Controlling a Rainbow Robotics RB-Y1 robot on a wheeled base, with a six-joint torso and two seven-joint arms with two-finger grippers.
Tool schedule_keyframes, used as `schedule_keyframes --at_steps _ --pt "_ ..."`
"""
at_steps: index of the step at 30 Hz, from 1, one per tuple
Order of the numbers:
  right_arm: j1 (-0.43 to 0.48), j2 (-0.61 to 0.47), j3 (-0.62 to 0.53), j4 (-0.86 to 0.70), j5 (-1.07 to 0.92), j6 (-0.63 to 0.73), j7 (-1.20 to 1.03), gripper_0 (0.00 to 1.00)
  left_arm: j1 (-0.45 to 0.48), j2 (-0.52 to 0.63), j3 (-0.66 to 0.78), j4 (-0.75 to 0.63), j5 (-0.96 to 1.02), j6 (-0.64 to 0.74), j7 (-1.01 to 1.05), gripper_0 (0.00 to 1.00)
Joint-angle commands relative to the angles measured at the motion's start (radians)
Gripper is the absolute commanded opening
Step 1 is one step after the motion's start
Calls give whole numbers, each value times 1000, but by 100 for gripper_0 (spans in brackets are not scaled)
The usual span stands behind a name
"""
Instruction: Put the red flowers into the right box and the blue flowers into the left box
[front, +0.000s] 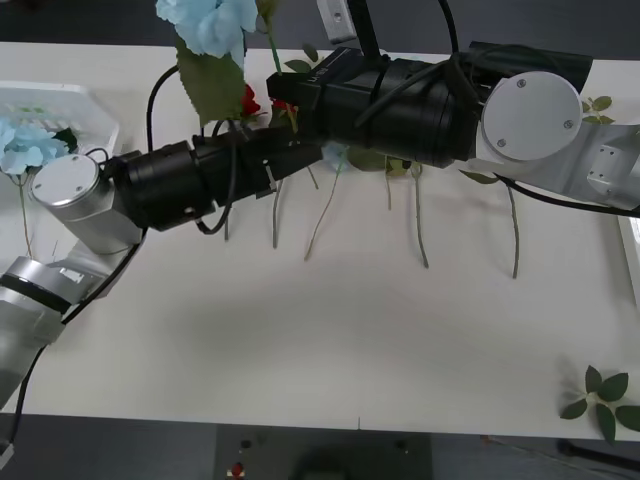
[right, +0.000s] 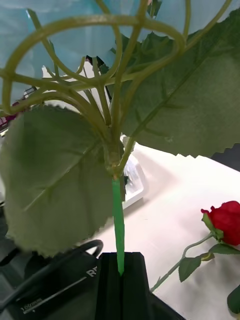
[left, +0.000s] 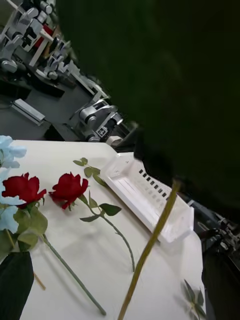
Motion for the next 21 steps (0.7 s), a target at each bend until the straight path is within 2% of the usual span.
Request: schedule_keyframes --at_steps 1,6,8,9,10,11,21 --pt "-34 -2 -19 -11 0 -1 -14 0 -34 -8 -19 -24 6 -12 -40 98" --pt "-34 -2 -19 -11 0 -1 -14 0 -33 -8 -35 -23 6 -12 -40 98" --pt "-34 -2 -19 -11 0 -1 -14 0 -34 -8 -38 -24 6 -12 -40 92" --pt "-34 -2 -19 -11 0 -1 -14 0 -34 -8 -39 -24 6 -12 -40 54" --pt "-34 -2 -19 -11 0 -1 -14 0 -34 -9 -39 -23 7 -12 -40 23" --pt "-34 -2 -19 -11 0 -1 -14 0 -34 -8 -39 -24 7 -12 -40 0" --pt "-34 -2 -19 -11 0 -1 -14 0 -34 -6 -39 -24 10 -12 -40 0"
